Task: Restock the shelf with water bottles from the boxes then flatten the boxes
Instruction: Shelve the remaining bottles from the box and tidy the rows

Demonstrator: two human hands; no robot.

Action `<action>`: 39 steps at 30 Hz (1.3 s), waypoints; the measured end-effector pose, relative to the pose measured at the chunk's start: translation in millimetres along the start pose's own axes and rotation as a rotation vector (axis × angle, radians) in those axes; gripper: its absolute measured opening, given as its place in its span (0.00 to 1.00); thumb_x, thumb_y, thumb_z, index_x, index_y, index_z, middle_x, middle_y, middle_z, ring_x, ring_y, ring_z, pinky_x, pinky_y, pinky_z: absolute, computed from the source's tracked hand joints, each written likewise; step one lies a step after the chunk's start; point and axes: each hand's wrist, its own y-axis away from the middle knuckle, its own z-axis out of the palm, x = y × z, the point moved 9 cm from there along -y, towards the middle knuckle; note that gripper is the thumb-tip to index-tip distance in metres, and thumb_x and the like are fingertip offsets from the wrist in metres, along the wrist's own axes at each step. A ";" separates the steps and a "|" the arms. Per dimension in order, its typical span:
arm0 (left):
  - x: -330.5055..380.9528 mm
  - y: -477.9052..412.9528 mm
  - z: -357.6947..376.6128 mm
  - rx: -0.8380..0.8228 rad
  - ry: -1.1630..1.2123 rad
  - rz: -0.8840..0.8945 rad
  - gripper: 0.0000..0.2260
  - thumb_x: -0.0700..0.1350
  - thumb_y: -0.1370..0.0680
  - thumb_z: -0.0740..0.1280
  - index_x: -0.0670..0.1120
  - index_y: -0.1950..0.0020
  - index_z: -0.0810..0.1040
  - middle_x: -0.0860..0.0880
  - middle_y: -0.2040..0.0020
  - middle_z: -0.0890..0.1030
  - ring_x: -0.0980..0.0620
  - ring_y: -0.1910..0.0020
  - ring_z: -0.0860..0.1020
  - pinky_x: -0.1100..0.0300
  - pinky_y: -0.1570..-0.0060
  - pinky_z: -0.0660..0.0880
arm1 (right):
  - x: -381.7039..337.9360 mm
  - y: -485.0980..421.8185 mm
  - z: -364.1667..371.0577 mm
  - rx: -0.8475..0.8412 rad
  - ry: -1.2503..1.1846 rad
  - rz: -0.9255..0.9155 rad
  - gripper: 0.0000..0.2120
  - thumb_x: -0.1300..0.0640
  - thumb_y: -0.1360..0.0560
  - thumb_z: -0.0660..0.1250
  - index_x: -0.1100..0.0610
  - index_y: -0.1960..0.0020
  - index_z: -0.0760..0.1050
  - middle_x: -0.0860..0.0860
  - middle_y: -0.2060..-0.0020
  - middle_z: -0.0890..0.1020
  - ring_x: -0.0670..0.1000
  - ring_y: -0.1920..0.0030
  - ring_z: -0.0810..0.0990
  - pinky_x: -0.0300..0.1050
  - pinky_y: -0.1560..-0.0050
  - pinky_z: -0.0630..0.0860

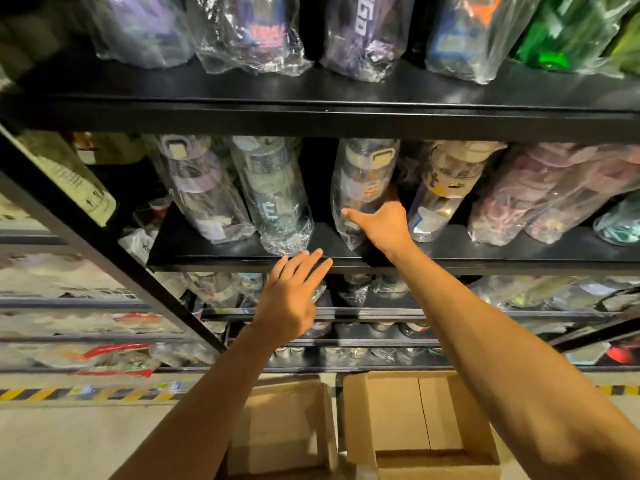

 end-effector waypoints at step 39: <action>32.5 106.2 -115.6 0.364 0.142 -0.217 0.24 0.45 0.22 0.67 0.41 0.26 0.75 0.45 0.31 0.79 0.45 0.30 0.75 0.40 0.31 0.72 | 15.5 215.6 -66.6 0.006 0.591 -0.496 0.29 0.40 0.21 0.68 0.54 0.25 0.70 0.49 0.31 0.76 0.52 0.30 0.72 0.49 0.30 0.73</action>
